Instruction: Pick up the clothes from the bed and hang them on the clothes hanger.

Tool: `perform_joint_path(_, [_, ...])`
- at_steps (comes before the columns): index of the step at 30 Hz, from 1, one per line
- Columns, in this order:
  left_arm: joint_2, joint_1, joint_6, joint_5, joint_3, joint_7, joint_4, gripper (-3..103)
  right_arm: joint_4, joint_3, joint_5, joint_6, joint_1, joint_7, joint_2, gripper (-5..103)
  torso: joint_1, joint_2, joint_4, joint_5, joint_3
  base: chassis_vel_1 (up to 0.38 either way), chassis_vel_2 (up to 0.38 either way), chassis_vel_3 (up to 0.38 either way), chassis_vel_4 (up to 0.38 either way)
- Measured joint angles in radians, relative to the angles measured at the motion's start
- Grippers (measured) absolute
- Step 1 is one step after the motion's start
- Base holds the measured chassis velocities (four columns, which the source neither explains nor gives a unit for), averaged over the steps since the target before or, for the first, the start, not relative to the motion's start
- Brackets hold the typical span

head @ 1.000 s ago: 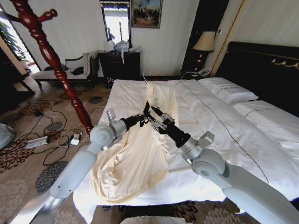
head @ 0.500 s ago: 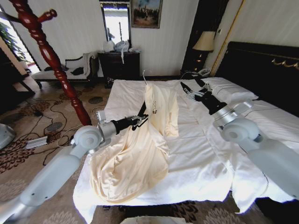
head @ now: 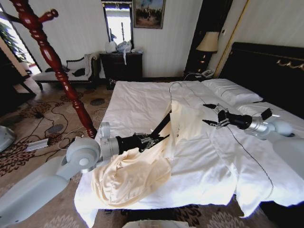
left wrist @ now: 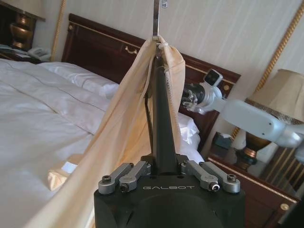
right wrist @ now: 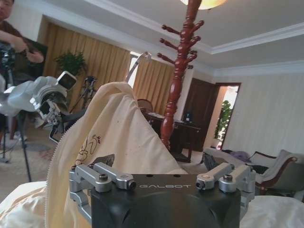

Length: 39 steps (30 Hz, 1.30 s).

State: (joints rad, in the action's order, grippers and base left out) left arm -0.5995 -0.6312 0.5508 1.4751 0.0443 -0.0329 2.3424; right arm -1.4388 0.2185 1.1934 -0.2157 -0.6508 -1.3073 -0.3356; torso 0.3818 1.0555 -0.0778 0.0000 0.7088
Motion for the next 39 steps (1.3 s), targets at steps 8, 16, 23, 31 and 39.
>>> perform_joint_path(8, [0.018,-0.026,0.007,-0.003,0.011,-0.001,0.068,21,0.014,-0.006,-0.049,0.019,0.028,-0.163,0.015,100,0.000,0.000,-0.0001,0.0000,0.000,0.000,0.000,0.000,0.000])
perform_joint_path(16, [0.049,-0.061,0.008,-0.006,0.004,0.001,0.113,21,0.024,-0.022,-0.140,0.029,0.038,-0.247,0.013,100,0.000,0.000,0.0000,0.0000,0.000,0.000,0.000,0.000,0.000])
perform_joint_path(23, [0.042,-0.035,0.009,-0.010,0.040,0.002,0.108,21,0.020,-0.039,-0.161,0.030,0.035,-0.243,0.006,100,0.000,0.000,0.0000,0.0000,0.000,0.000,0.000,0.000,0.000])
perform_joint_path(31, [-0.004,0.065,0.010,-0.011,0.145,0.003,0.055,21,0.008,-0.042,-0.165,-0.002,0.020,-0.236,-0.003,78,0.000,0.000,-0.0002,0.0000,0.000,0.000,0.000,0.000,0.000])
perform_joint_path(39, [-0.037,0.119,0.010,-0.016,0.210,0.004,0.015,21,-0.024,-0.042,-0.165,-0.014,0.011,-0.232,-0.010,50,0.000,0.000,0.0000,0.0000,0.000,0.000,0.000,0.000,0.000])
